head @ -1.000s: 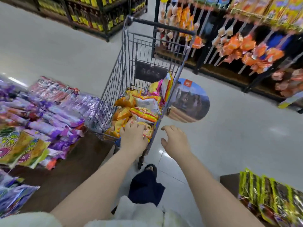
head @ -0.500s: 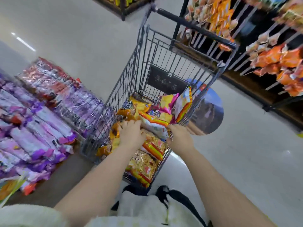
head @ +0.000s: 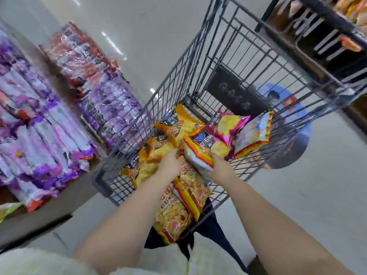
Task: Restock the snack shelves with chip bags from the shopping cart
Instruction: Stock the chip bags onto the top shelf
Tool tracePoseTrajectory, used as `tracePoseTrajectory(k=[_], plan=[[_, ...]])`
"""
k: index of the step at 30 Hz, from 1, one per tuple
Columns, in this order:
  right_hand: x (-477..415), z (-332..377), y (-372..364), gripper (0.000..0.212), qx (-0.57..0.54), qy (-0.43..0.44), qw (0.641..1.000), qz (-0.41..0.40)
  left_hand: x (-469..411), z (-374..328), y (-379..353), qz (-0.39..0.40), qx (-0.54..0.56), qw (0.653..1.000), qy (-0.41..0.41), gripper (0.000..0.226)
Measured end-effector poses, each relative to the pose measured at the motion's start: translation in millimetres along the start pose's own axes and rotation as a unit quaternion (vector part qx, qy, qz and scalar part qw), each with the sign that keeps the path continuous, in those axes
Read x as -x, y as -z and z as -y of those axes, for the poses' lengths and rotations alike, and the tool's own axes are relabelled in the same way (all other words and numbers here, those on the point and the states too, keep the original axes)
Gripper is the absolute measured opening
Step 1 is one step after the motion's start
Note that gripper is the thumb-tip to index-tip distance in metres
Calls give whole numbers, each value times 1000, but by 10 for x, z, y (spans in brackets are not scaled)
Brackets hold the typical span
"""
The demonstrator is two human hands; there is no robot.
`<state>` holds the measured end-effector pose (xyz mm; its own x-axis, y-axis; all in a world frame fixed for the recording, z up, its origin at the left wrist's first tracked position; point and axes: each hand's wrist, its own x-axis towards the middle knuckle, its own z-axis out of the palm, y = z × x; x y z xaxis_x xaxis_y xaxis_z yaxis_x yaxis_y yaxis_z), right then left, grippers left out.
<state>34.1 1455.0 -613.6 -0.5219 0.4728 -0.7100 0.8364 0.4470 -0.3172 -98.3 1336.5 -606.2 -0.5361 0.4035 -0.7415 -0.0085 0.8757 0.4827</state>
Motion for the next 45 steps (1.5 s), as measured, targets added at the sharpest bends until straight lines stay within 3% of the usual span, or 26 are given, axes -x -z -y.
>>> tracePoseTrajectory(k=[4,7,12,14,16,18,20,23,25,27,30,33,37,39,42,45], plan=[[-27,17,-165,77,19,2,1000,15,-190,-102,-67,64,215,967,118,50],[47,20,-217,77,61,39,997,-36,-228,-139,-92,81,337,925,155,44],[192,182,-285,76,108,221,963,-112,-274,-38,-155,30,414,884,213,92],[190,211,-348,82,140,270,943,-136,-284,12,-117,7,475,848,235,79],[176,196,-401,86,155,315,929,-114,-291,96,-87,-15,490,840,233,67],[160,146,-383,79,146,359,917,-92,-286,164,-60,-38,503,834,222,68],[142,107,-265,68,130,358,919,-100,-280,227,-30,-54,528,820,212,73],[38,93,-6,65,32,296,949,-101,-218,311,64,-57,559,805,190,75],[-67,164,176,60,-76,236,967,-64,-136,389,158,-54,583,790,179,75],[-184,290,335,56,-179,155,971,28,-35,479,246,-45,606,778,161,69],[-304,495,444,54,-296,59,920,248,209,605,408,-57,635,763,109,51],[-309,785,409,57,-291,68,879,371,511,886,547,-99,669,734,66,42],[-62,1295,143,56,-252,110,873,402,996,1365,575,-168,717,676,36,56],[72,1489,-50,62,-251,123,871,404,1275,1521,538,-197,743,640,24,46],[305,1716,-329,71,-213,168,875,400,1687,1757,376,-225,746,627,27,35],[679,1939,-618,62,-203,197,866,412,2081,2036,148,-266,734,625,35,59]])
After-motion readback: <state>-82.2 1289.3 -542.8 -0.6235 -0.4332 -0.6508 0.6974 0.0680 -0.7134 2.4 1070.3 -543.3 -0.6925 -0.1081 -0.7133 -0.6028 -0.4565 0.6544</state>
